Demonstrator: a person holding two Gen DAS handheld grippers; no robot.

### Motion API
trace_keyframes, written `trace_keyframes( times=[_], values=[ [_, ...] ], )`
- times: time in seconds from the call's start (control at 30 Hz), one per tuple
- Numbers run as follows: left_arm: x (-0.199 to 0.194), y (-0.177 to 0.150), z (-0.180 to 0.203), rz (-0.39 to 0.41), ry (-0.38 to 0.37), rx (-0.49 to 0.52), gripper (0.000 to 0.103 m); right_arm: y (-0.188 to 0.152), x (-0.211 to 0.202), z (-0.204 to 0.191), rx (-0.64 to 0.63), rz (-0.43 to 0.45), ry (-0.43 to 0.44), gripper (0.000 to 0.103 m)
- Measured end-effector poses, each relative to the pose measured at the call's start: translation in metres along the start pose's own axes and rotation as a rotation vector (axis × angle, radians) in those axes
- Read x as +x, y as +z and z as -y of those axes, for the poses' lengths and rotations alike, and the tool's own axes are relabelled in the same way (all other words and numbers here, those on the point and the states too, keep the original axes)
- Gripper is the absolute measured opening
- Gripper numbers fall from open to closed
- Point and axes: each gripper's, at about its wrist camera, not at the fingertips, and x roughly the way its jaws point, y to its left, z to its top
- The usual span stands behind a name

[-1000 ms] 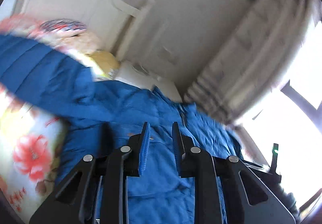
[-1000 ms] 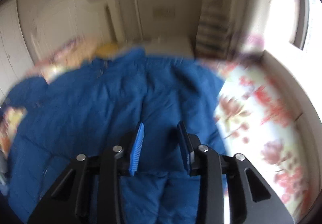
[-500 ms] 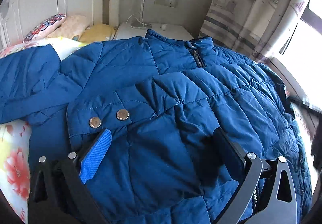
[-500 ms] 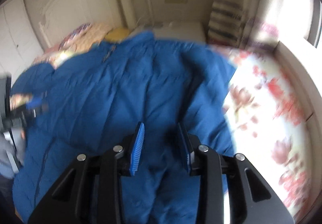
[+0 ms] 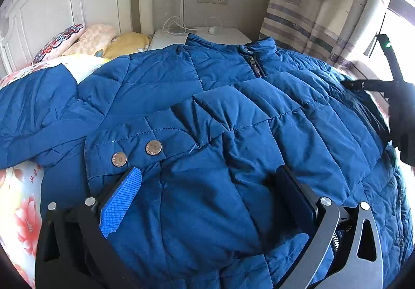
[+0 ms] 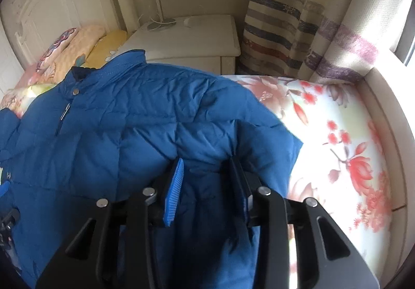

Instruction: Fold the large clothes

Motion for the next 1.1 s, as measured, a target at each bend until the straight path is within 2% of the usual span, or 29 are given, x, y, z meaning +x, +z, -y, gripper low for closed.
trace_keyframes(
  times=[0.03, 0.1, 0.27, 0.3, 0.37, 0.43, 0.5, 0.6, 0.73, 0.77, 0.83, 0.9, 1.0, 1.1],
  values=[
    [0.0, 0.0, 0.001, -0.002, 0.003, 0.002, 0.099, 0.0, -0.005, -0.004, -0.014, 0.022, -0.02, 0.038],
    [0.0, 0.0, 0.001, -0.003, 0.007, 0.005, 0.099, -0.003, -0.011, -0.01, -0.04, 0.067, -0.053, 0.048],
    [0.0, 0.0, 0.001, -0.003, 0.007, 0.004, 0.099, -0.014, 0.003, -0.01, -0.029, 0.027, -0.065, 0.052],
    [0.0, 0.0, 0.001, -0.003, 0.007, 0.005, 0.099, -0.015, -0.003, -0.013, -0.031, 0.02, -0.094, 0.052],
    [0.0, 0.0, 0.001, -0.003, 0.008, 0.006, 0.099, -0.023, -0.024, -0.026, -0.047, 0.067, -0.132, 0.052],
    [0.0, 0.001, 0.001, -0.004, 0.009, 0.006, 0.099, -0.041, -0.057, -0.045, -0.07, 0.162, -0.102, 0.055],
    [0.0, 0.0, 0.001, -0.004, 0.008, 0.006, 0.099, -0.062, -0.071, -0.063, -0.121, 0.185, -0.082, 0.065],
    [0.0, 0.0, 0.001, -0.003, 0.008, 0.006, 0.099, -0.087, -0.051, -0.078, -0.171, 0.092, -0.075, 0.066],
    [-0.006, -0.001, -0.004, 0.029, 0.015, -0.027, 0.099, -0.093, -0.059, -0.074, -0.107, 0.069, -0.071, 0.066],
    [-0.014, -0.003, -0.008, 0.062, 0.043, -0.056, 0.099, -0.093, -0.065, -0.074, -0.094, 0.075, -0.061, 0.066],
    [-0.028, -0.007, -0.013, 0.101, 0.037, -0.075, 0.099, -0.103, -0.088, -0.086, -0.097, 0.125, -0.016, 0.067],
    [-0.034, -0.013, -0.02, 0.09, 0.038, -0.09, 0.099, -0.113, -0.098, -0.101, -0.13, 0.14, 0.001, 0.073],
    [-0.026, -0.023, -0.032, 0.01, 0.012, -0.121, 0.099, -0.133, -0.089, -0.122, -0.19, 0.095, -0.004, 0.075],
    [-0.026, -0.025, -0.031, 0.005, 0.01, -0.12, 0.099, -0.145, -0.086, -0.129, -0.174, 0.085, -0.027, 0.076]
  ],
)
